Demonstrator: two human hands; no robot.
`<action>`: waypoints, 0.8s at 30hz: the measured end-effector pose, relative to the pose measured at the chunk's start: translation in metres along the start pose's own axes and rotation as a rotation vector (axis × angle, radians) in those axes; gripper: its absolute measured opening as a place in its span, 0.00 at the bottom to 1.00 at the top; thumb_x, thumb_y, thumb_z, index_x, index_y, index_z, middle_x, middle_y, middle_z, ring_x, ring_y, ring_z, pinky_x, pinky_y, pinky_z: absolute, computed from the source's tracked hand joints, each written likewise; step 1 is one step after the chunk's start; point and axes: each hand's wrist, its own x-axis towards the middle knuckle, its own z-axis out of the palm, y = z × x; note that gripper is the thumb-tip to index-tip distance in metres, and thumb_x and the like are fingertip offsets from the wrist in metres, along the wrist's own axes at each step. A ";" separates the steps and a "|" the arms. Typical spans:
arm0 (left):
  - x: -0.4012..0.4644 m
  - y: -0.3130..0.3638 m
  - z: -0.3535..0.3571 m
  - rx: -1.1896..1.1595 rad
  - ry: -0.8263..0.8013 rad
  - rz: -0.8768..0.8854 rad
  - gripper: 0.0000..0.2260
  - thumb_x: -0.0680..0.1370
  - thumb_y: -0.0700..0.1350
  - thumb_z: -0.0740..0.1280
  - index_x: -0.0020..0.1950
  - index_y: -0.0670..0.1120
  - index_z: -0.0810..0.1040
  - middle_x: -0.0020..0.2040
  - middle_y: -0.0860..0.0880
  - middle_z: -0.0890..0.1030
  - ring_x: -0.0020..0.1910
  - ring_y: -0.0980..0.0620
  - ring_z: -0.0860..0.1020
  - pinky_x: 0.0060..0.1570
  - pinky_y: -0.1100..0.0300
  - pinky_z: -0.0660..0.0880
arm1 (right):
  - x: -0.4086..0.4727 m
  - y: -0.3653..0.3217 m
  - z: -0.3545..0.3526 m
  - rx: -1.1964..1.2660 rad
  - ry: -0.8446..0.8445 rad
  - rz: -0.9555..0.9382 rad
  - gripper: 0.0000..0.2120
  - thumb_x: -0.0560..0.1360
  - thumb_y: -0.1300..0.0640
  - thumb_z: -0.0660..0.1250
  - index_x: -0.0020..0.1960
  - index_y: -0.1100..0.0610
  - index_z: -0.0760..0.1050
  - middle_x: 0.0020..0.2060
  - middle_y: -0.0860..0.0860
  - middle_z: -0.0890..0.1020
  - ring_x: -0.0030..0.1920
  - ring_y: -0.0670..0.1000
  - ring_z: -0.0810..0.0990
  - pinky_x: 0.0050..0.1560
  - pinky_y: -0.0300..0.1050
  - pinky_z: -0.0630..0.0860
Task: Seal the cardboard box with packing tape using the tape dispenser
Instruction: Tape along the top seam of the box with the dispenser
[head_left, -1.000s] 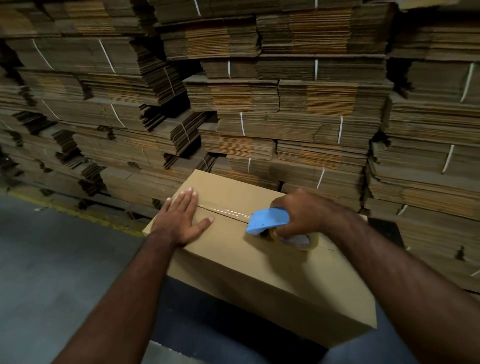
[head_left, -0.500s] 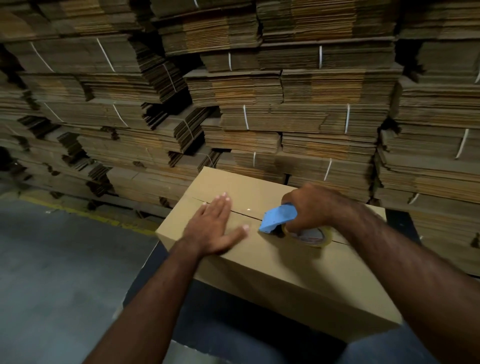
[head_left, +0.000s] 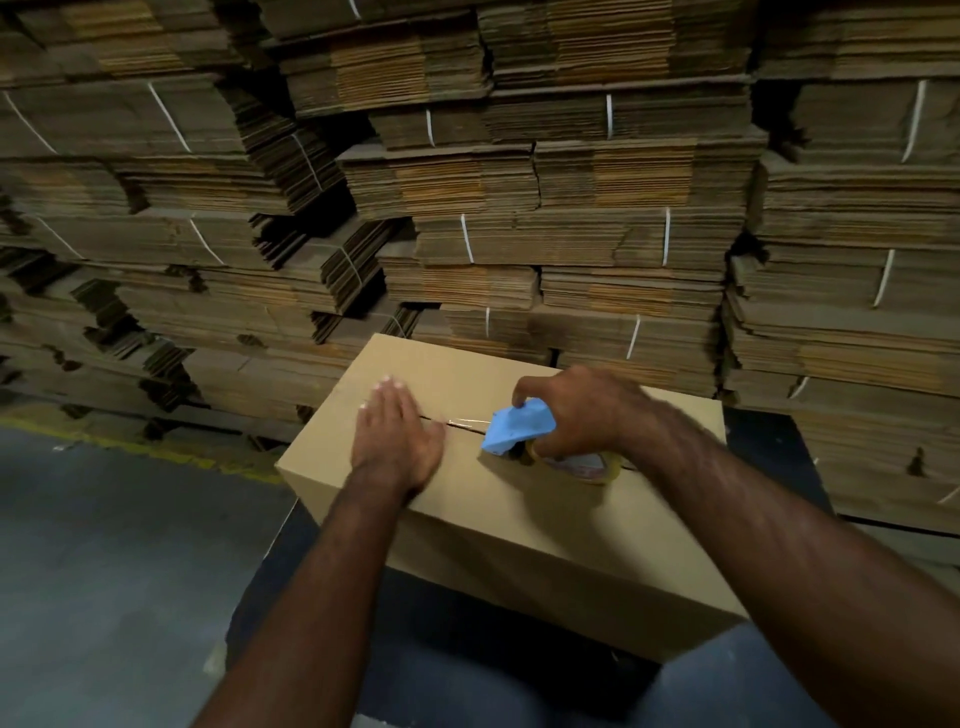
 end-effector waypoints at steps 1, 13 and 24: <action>-0.006 0.012 0.004 -0.018 0.008 0.100 0.33 0.82 0.59 0.45 0.80 0.40 0.42 0.80 0.41 0.41 0.80 0.44 0.43 0.78 0.46 0.47 | 0.000 0.001 0.000 0.004 0.005 0.002 0.28 0.65 0.40 0.70 0.64 0.38 0.68 0.52 0.49 0.79 0.47 0.52 0.75 0.45 0.48 0.75; 0.003 -0.032 -0.001 0.019 -0.028 0.102 0.31 0.82 0.61 0.40 0.79 0.47 0.35 0.80 0.48 0.36 0.79 0.50 0.39 0.77 0.44 0.42 | 0.000 0.003 0.001 -0.003 -0.003 0.007 0.28 0.66 0.39 0.70 0.65 0.37 0.68 0.49 0.44 0.76 0.48 0.49 0.74 0.47 0.50 0.78; -0.002 0.013 0.009 -0.025 -0.044 0.235 0.33 0.80 0.65 0.39 0.80 0.48 0.37 0.80 0.49 0.36 0.79 0.51 0.39 0.77 0.44 0.45 | 0.003 -0.003 -0.002 -0.043 -0.034 -0.003 0.27 0.68 0.39 0.70 0.66 0.38 0.70 0.52 0.45 0.80 0.49 0.49 0.76 0.49 0.52 0.80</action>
